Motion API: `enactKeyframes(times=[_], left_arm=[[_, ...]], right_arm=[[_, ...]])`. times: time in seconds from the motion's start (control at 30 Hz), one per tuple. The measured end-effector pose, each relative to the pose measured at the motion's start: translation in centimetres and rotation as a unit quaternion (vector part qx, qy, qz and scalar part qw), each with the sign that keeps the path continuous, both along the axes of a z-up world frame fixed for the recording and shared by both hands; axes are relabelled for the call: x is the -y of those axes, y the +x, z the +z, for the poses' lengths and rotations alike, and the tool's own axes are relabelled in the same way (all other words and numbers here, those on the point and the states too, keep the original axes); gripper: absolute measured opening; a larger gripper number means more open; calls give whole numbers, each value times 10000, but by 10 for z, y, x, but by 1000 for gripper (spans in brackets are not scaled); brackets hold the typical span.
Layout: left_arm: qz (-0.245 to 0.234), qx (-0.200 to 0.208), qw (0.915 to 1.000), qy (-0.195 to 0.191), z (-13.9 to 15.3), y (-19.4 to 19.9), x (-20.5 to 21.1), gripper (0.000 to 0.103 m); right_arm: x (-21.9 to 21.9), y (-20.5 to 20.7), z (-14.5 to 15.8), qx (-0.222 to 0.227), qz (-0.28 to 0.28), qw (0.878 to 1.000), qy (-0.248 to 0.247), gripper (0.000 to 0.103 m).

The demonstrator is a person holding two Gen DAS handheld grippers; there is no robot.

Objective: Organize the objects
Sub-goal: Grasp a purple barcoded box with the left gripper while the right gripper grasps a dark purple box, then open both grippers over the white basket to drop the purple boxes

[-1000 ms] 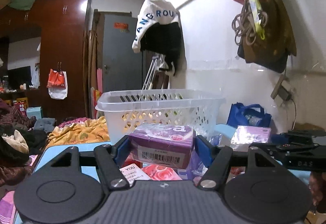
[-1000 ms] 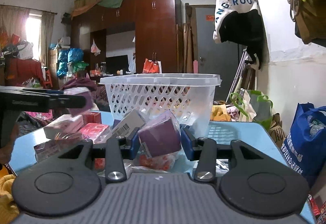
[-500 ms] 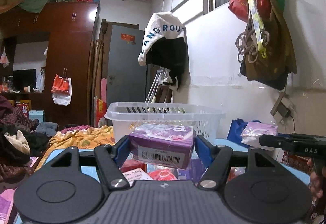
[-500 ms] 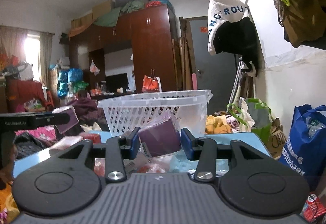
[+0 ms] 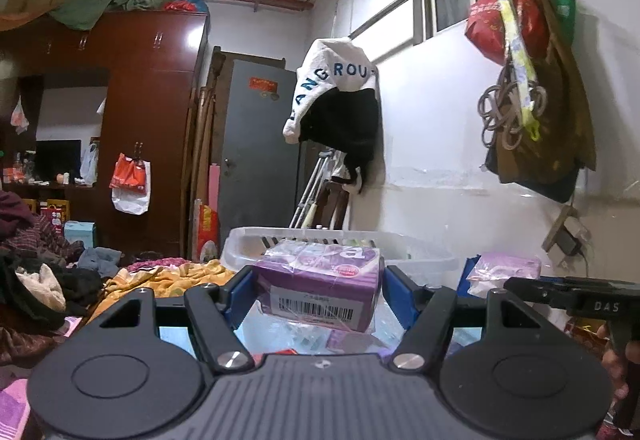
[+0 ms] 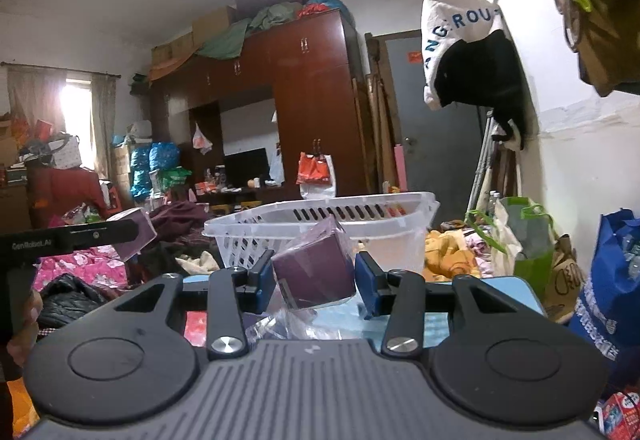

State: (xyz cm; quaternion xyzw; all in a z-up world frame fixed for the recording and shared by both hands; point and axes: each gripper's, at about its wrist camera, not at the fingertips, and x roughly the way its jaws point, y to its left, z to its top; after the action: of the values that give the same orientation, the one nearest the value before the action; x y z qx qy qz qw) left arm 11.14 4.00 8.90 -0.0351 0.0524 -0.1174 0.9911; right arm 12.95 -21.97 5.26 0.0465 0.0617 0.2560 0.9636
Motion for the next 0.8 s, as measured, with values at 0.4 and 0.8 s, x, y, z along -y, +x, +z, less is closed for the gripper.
enactKeyframes(times=[0.4, 0.8], left_arm=[[-42, -611, 9981, -79, 54, 97, 13, 71], [268, -1387, 9900, 55, 49, 186, 33, 80]], right_arm=[[-30, 55, 50, 365, 152, 9988, -288, 46], [-53, 123, 49, -88, -267, 9950, -957, 49]])
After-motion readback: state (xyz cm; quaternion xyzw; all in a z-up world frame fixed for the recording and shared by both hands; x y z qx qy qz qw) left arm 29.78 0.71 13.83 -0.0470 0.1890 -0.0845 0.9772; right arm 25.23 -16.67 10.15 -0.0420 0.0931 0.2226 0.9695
